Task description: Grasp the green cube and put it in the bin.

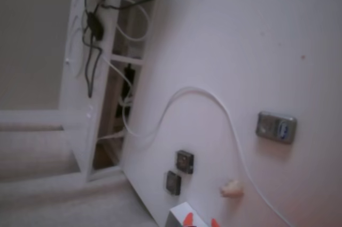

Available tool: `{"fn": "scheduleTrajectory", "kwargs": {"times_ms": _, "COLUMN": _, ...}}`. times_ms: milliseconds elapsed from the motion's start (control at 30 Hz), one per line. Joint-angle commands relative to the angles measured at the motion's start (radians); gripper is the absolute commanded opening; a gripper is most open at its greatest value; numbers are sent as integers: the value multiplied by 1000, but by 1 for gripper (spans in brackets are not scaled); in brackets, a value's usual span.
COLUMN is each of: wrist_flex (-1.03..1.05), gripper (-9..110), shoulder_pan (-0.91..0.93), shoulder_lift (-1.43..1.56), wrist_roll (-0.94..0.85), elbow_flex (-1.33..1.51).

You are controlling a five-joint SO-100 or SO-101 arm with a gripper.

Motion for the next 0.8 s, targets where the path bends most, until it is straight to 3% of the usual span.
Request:
{"fn": "scheduleTrajectory", "kwargs": {"times_ms": 0, "wrist_flex": -8, "gripper": 12, "shoulder_pan": 6, "shoulder_lift": 8, "wrist_roll": -8, "elbow_flex": 2}}
{"fn": "scheduleTrajectory", "kwargs": {"times_ms": 200, "wrist_flex": -8, "gripper": -1, "shoulder_pan": -2, "shoulder_lift": 8, "wrist_roll": -12, "elbow_flex": 2}}
{"fn": "scheduleTrajectory", "kwargs": {"times_ms": 233, "wrist_flex": -8, "gripper": -8, "shoulder_pan": -3, "shoulder_lift": 8, "wrist_roll": -12, "elbow_flex": 2}}
{"fn": "scheduleTrajectory", "kwargs": {"times_ms": 767, "wrist_flex": -9, "gripper": -8, "shoulder_pan": 14, "shoulder_lift": 8, "wrist_roll": -3, "elbow_flex": 2}}
